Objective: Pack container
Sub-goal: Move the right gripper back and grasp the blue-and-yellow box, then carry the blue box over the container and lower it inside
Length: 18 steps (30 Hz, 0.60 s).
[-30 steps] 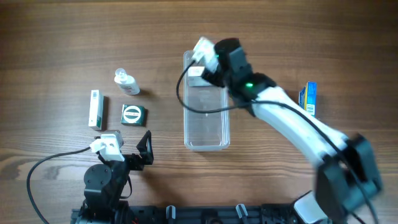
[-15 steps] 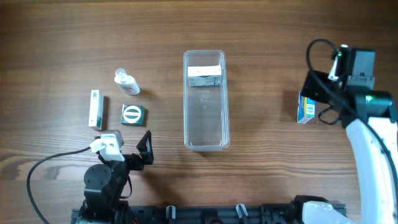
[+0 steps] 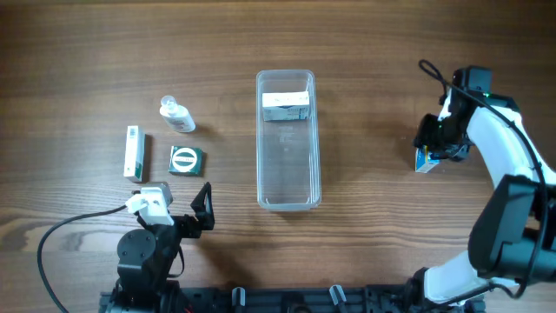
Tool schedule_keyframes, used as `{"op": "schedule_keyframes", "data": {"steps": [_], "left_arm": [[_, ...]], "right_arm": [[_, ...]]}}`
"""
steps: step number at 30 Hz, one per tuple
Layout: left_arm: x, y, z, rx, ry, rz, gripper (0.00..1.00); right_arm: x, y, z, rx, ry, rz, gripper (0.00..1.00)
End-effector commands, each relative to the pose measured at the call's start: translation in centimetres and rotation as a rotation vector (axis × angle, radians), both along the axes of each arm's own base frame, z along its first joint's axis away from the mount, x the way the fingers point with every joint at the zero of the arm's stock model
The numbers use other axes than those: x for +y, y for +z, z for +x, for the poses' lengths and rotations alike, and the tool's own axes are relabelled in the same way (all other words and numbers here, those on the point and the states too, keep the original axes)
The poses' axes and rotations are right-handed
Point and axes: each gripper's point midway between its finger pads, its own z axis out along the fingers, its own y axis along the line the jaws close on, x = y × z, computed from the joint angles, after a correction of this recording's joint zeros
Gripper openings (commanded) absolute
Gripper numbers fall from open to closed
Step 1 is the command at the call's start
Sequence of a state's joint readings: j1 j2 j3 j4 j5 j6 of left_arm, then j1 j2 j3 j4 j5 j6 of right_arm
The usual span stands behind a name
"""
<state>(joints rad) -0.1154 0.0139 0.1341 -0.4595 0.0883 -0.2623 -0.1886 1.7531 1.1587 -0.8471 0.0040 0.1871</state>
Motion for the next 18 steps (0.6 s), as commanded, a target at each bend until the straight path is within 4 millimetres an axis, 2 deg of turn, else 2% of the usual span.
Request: {"op": "schedule_keyframes", "data": {"steps": [1, 5, 6, 7, 10, 12, 13, 15, 16, 18], "left_arm": [[0.0, 0.2, 0.0, -0.013, -0.006, 0.019, 1.00], [0.0, 0.2, 0.0, -0.014, -0.006, 0.019, 1.00], [0.0, 0.2, 0.0, -0.013, -0.006, 0.019, 1.00], [0.0, 0.2, 0.0, -0.013, -0.006, 0.019, 1.00], [0.0, 0.2, 0.0, -0.013, -0.006, 0.019, 1.00], [0.0, 0.2, 0.0, -0.013, -0.006, 0.019, 1.00], [0.0, 0.2, 0.0, -0.013, -0.006, 0.019, 1.00], [0.0, 0.2, 0.0, -0.013, -0.006, 0.019, 1.00], [0.0, 0.2, 0.0, -0.013, -0.006, 0.019, 1.00], [0.0, 0.2, 0.0, -0.013, -0.006, 0.019, 1.00]], "right_arm": [[-0.1, 0.6, 0.2, -0.018, -0.019, -0.012, 0.30], [0.9, 4.7, 1.4, -0.122, 0.026, -0.007, 0.24], [2.3, 7.3, 2.2, -0.203, 0.090, 0.011, 0.18], [3.4, 8.9, 2.6, -0.254, 0.136, 0.022, 0.15], [10.2, 16.9, 3.6, -0.495, 0.453, 0.054, 0.12], [14.6, 20.9, 3.2, -0.615, 0.646, 0.061, 0.08], [18.5, 23.6, 2.4, -0.705, 0.818, 0.054, 0.04], [23.2, 25.4, 0.8, -0.775, 1.059, 0.037, 0.04], [26.7, 25.7, -0.9, -0.811, 1.262, 0.013, 0.04], [30.2, 25.1, -2.8, -0.831, 1.509, -0.029, 0.04]]}}
